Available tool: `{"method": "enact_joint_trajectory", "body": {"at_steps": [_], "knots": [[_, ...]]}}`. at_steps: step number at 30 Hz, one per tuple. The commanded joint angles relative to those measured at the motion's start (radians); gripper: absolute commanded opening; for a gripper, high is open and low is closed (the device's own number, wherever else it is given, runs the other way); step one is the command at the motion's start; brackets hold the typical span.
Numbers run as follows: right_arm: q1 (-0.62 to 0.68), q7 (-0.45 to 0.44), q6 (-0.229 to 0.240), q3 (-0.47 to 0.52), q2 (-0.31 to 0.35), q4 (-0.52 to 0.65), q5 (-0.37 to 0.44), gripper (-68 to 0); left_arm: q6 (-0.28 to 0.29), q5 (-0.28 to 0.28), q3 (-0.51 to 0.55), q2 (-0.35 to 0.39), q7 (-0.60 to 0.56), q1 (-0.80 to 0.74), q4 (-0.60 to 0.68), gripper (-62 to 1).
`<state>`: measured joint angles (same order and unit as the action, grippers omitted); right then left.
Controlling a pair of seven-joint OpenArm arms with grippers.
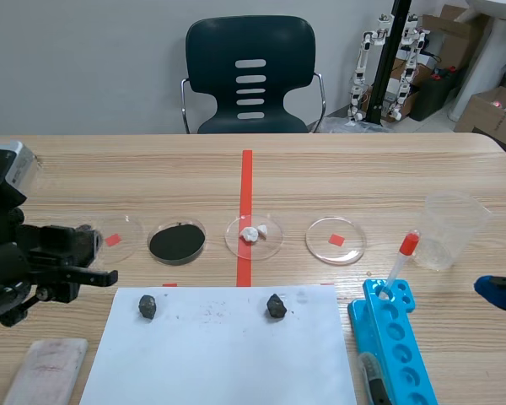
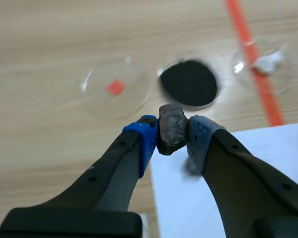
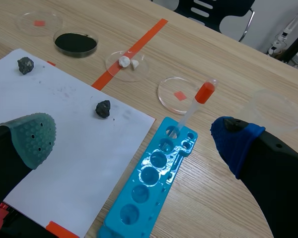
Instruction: Rub the mineral on the streak plate
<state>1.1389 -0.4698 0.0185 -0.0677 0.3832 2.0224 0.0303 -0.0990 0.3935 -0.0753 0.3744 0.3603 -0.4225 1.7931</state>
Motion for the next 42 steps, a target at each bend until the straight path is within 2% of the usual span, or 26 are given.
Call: {"method": "enact_joint_trajectory", "body": {"at_steps": [1, 4, 6, 11, 16, 21, 42], "knots": [[-0.009, -0.014, -0.003, 0.001, 0.01, 0.024, 0.006, 0.4, 0.025, -0.002, 0.008, 0.009, -0.043, -0.019, 0.037, -53.9], [-0.009, -0.014, -0.003, 0.001, 0.01, 0.024, 0.006, 0.4, 0.095, -0.021, 0.008, 0.009, -0.11, -0.058, 0.077, -53.9], [-0.009, -0.014, -0.003, 0.001, 0.01, 0.024, 0.006, 0.4, 0.161, -0.028, 0.01, 0.009, -0.16, -0.083, 0.1, -53.9], [-0.009, -0.014, -0.003, 0.001, 0.01, 0.024, 0.006, 0.4, 0.325, -0.106, 0.009, 0.008, -0.296, -0.143, 0.118, -53.9], [-0.009, -0.014, -0.003, 0.001, 0.01, 0.024, 0.006, 0.4, 0.41, -0.13, 0.01, 0.008, -0.391, -0.176, 0.118, -53.9], [-0.009, -0.014, -0.003, 0.001, 0.01, 0.024, 0.006, 0.4, 0.44, -0.183, 0.01, 0.005, -0.432, -0.198, 0.118, -53.9], [-0.009, -0.014, -0.003, 0.001, 0.01, 0.024, 0.006, 0.4, 0.439, -0.182, 0.01, 0.006, -0.415, -0.204, 0.117, -53.9]]}}
